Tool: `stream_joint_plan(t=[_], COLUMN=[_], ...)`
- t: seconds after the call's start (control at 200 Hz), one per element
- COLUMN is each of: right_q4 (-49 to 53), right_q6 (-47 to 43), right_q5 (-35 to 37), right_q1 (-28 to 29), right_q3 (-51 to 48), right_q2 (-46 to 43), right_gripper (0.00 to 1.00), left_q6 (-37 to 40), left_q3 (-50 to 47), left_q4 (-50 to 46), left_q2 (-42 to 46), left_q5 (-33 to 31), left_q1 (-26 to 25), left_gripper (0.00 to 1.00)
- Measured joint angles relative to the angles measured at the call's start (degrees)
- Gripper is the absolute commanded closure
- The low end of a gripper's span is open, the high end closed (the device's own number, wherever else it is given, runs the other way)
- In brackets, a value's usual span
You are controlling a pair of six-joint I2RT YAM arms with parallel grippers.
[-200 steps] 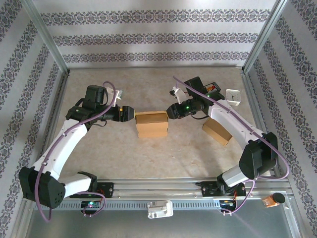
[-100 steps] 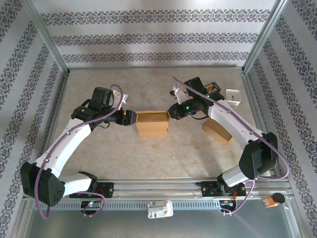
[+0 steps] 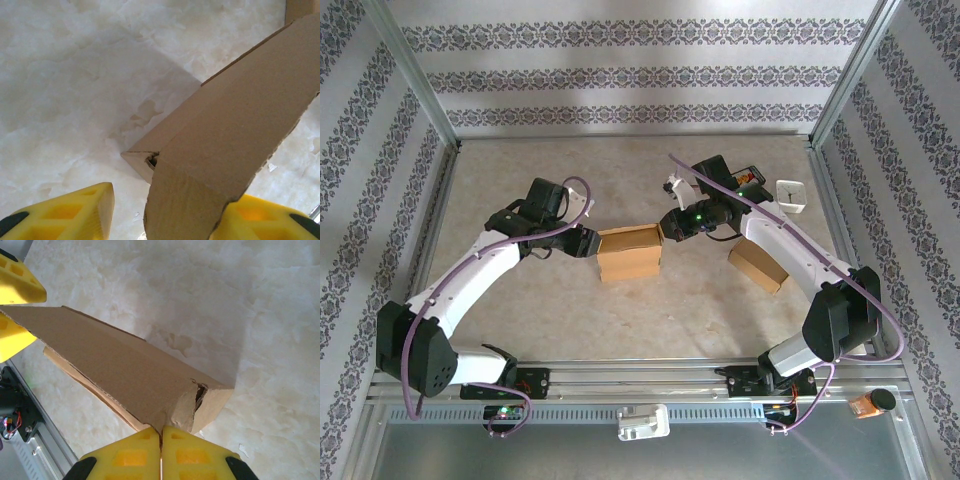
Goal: Fold the paper box
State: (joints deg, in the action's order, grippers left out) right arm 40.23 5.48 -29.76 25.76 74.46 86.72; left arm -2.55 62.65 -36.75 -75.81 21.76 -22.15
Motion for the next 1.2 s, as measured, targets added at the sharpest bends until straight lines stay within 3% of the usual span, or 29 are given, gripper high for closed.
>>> stream_joint_plan(t=[0.33, 0.555, 1.199], right_q4=[-0.02, -0.04, -3.69], right_q6=[0.22, 0.68, 8.94], right_q5=[0.33, 0.33, 0.07], right_q1=[0.00, 0.00, 0.55], right_q3=[0.00, 0.00, 0.00], right_q2=[0.00, 0.00, 0.11], right_gripper=[0.92, 0.90, 0.90], left_q6=[-0.68, -1.88, -17.94], left_q3=[0.00, 0.00, -0.33], left_q4=[-0.13, -0.20, 2.99], left_q2=[2.71, 1.86, 1.86], left_q5=[-1.05, -2.91, -4.02], left_q1=[-0.02, -0.02, -0.31], left_gripper=[0.60, 0.83, 0.91])
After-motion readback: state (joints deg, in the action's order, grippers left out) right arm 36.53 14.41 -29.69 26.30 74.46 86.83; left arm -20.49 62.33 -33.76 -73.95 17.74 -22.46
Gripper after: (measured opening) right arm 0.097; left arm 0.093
